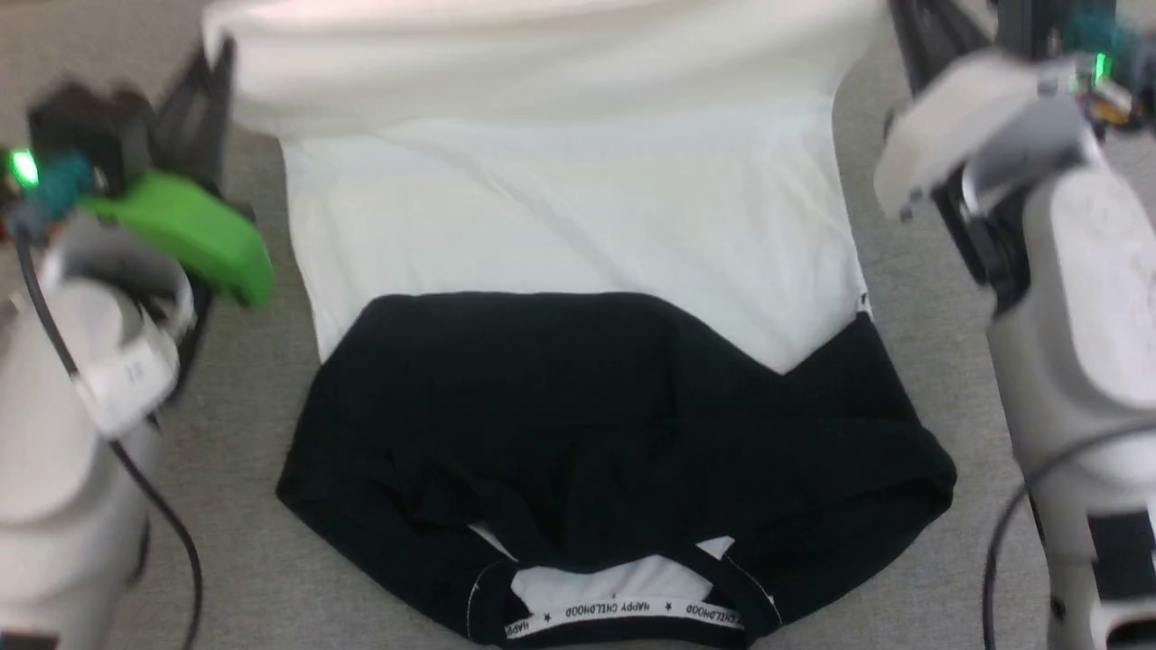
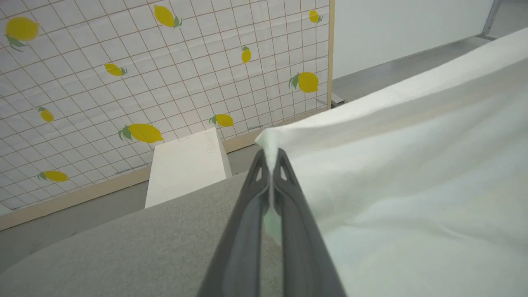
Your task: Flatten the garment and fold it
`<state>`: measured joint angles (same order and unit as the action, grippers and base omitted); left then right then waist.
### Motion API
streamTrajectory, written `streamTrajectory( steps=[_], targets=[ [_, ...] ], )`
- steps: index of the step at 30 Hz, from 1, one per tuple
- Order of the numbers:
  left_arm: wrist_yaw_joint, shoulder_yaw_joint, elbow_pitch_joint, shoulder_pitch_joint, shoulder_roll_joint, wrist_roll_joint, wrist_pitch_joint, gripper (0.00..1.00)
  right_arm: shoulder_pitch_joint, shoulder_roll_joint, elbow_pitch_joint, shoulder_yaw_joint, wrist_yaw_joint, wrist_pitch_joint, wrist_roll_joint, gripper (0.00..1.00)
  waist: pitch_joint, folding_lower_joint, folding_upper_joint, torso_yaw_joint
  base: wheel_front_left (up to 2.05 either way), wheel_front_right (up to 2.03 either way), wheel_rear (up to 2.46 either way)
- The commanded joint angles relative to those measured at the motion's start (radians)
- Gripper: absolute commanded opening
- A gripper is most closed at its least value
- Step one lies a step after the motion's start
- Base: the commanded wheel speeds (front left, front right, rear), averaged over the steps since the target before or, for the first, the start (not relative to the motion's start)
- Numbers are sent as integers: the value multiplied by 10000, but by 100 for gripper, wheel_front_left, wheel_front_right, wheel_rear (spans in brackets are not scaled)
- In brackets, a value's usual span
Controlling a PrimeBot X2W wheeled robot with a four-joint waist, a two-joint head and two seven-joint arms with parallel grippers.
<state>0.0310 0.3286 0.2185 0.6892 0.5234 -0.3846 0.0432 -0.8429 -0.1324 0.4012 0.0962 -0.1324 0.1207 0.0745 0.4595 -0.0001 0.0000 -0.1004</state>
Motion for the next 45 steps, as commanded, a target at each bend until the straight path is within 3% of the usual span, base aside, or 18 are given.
streamTrajectory(
  steps=[1, 8, 15, 26, 34, 35, 36, 45],
  targets=[
    [-141, -42, -336, -646, 41, -196, 75, 0, 614, -193, -375, 91, 17, -109, 203, 0, -1519, 1, 0, 262, 0, 0, 0],
    [-546, 232, -2508, -4111, 119, -933, -341, 0, 4383, -868, -3119, -68, 17, 376, 878, 0, -2681, 1, 0, 678, 0, 0, 0],
    [-703, 630, -3140, -6253, 51, -1547, -655, 0, 7344, -504, -4947, -954, 17, 1606, 922, 0, -3037, 1, 0, 938, 0, 0, 0],
    [-488, 1245, -2444, -7501, -207, -1917, -551, 0, 10268, 427, -5698, -2352, 17, 3355, 594, 0, -3341, 1, 0, 1089, 0, 0, 0],
    [-239, 1760, -1521, -7684, -420, -1898, -563, 1, 10691, 696, -4956, -2188, 17, 3625, 472, 0, -3417, 1, 0, 983, 0, 0, 0],
    [-241, 1778, -1406, -7702, -473, -1939, -561, 44, 10689, 710, -4823, -2137, 17, 3621, 489, 19, -3428, 1, 0, 980, 0, 0, 0],
    [-245, 1799, -1276, -7721, -525, -1972, -553, 100, 10696, 726, -4665, -2085, 17, 3622, 522, 100, -3451, 1, 0, 981, 0, 0, 0],
    [-534, 1509, -945, -7939, -856, -2260, 60, 100, 10896, 804, -4420, -2340, 17, 3544, 839, 100, -3737, 1, 0, 1082, 0, 0, 0]
  ],
)
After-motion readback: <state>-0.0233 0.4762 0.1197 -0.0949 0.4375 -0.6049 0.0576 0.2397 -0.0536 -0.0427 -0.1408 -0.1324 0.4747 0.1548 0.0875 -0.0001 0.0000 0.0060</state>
